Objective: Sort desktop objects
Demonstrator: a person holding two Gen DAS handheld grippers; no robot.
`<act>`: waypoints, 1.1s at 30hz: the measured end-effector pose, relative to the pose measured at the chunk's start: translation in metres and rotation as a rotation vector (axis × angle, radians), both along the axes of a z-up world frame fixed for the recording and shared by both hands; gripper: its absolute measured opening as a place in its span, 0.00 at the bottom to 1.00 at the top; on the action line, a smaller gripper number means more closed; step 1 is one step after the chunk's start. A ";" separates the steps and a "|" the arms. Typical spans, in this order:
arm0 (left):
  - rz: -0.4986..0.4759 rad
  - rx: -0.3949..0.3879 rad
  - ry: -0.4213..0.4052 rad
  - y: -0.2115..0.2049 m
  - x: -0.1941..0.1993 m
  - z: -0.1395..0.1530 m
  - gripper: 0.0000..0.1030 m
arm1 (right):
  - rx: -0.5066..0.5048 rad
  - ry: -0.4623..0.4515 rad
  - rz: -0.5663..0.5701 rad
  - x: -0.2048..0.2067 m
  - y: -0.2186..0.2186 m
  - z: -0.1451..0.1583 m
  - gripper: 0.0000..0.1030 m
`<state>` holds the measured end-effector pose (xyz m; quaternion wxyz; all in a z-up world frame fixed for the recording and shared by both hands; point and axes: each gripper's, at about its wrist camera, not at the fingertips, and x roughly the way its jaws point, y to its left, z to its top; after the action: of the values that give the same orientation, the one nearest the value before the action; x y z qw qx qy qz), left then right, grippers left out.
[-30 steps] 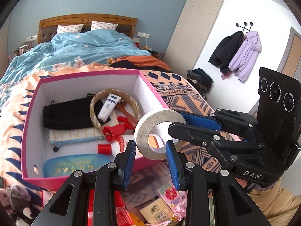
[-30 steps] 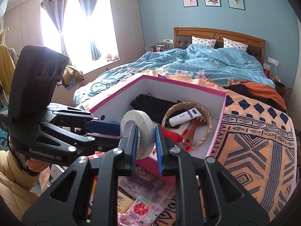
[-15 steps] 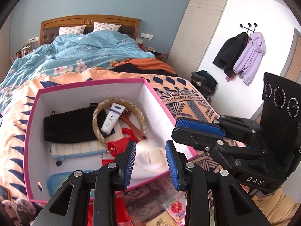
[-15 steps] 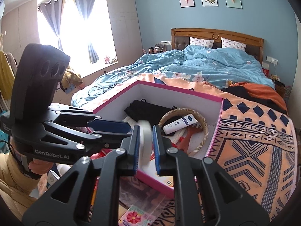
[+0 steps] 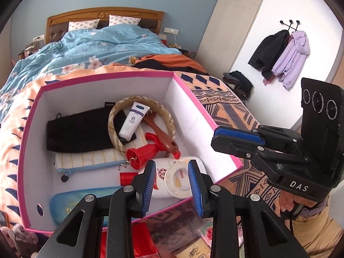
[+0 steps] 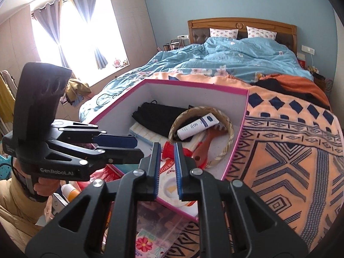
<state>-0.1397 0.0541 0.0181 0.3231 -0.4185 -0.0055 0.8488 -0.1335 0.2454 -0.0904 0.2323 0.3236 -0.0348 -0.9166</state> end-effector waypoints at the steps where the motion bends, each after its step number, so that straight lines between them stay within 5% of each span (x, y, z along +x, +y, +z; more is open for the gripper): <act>1: -0.001 -0.001 0.001 0.000 0.002 -0.001 0.30 | -0.005 -0.003 -0.002 0.000 0.001 -0.002 0.14; 11: -0.016 0.003 0.034 -0.003 0.020 -0.003 0.33 | -0.037 -0.034 -0.006 0.011 0.002 -0.013 0.15; 33: 0.063 -0.012 0.165 -0.053 0.083 0.002 0.66 | -0.078 -0.069 0.070 0.050 -0.025 -0.028 0.24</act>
<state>-0.0571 0.0012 0.0202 0.2932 -0.3487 0.0131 0.8901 -0.0831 0.2207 -0.1185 0.2752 0.3465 -0.0672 -0.8943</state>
